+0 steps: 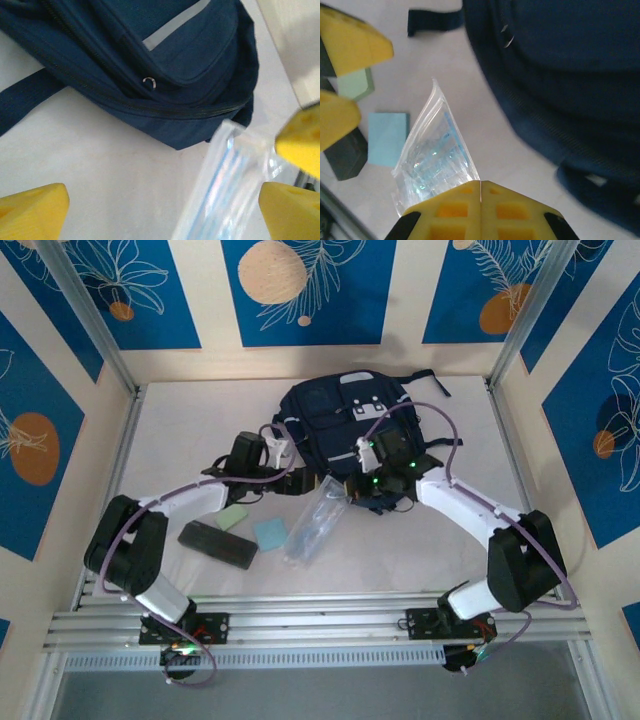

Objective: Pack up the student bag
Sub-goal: Place the loose stationery in the student bag, then pick up the loose stationery from the student bag.

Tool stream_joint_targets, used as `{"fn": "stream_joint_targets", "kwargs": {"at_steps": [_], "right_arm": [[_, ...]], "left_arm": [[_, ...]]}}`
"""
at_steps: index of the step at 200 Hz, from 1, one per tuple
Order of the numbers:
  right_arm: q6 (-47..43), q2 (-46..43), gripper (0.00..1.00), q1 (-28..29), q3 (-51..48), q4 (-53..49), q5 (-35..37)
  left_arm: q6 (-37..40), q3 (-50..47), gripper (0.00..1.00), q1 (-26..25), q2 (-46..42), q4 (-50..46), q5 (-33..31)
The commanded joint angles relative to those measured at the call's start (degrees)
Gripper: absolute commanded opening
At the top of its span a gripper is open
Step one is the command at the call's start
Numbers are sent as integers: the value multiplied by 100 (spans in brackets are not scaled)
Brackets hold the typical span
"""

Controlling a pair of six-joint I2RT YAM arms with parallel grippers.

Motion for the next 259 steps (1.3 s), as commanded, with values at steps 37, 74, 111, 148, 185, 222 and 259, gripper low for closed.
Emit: {"fn": "stream_joint_targets", "kwargs": {"at_steps": [37, 74, 111, 148, 185, 222, 259], "right_arm": [[-1197, 1423, 0, -1265, 1368, -176, -769], [-405, 1171, 34, -1280, 1204, -209, -863], [1016, -206, 58, -772, -175, 332, -544], [2378, -1072, 58, 69, -1422, 985, 129], [3153, -1014, 49, 325, -2262, 2263, 324], [3183, -91, 48, 381, -2289, 3582, 256], [3049, 701, 48, 402, -1835, 4242, 96]], "left_arm": [[-207, 214, 92, -80, 472, 457, 456], [-275, 130, 89, -228, 612, 388, 97], [-374, 142, 77, -326, 886, 486, -46], [-377, 161, 59, -356, 1122, 539, -76], [-391, 99, 40, -390, 1291, 623, -123], [-529, 134, 36, -440, 1504, 714, -108], [-616, 148, 35, -475, 1598, 732, -86]]}}
